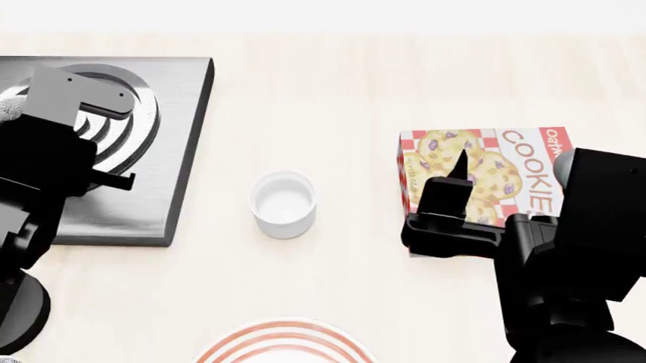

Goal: Pick the akita bowl on the stove and place it on the plate.

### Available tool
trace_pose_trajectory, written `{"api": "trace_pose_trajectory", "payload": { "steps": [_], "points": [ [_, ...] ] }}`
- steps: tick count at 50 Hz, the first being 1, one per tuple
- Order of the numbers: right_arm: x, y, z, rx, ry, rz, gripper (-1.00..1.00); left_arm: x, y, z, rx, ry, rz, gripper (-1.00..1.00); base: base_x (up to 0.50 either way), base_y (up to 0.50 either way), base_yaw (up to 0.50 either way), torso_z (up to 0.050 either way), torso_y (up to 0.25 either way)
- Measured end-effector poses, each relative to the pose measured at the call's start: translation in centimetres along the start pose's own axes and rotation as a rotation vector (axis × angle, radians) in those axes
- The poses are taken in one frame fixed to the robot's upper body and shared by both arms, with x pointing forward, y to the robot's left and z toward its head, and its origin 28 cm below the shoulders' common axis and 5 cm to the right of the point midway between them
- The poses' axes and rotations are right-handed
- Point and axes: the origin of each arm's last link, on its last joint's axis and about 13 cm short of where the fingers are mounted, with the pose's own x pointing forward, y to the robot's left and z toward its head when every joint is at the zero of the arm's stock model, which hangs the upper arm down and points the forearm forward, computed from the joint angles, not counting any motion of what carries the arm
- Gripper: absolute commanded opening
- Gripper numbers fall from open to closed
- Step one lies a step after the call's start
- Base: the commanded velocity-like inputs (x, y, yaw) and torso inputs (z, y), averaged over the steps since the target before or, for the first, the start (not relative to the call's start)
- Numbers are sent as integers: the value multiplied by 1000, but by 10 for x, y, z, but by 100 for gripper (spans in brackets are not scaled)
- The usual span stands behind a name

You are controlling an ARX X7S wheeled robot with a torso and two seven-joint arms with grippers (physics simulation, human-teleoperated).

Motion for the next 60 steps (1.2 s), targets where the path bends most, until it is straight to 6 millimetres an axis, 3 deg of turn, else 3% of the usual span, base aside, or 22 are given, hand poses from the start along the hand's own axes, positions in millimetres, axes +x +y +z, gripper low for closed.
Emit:
{"api": "trace_pose_trajectory", "payload": {
  "steps": [17,23,32,41,50,60],
  "points": [
    [1,0,0,1,1,-2,100,1,3,1,-27,-8,10,-100,0,0,0,0,0],
    [1,-1,0,1,2,-3,100,-3,12,23,-87,-101,27,-100,0,0,0,0,0],
    [0,-1,0,1,2,-4,100,-34,30,72,-104,-384,-62,-100,0,0,0,0,0],
    [0,0,0,-1,2,-5,100,-81,48,93,148,-719,-189,-100,0,0,0,0,0],
    [0,0,0,-1,2,-4,100,-121,47,80,472,-935,-340,-100,0,0,0,0,0],
    [0,0,0,-1,2,-4,100,-146,42,52,717,-1011,-519,-100,0,0,0,0,0]
  ]
}}
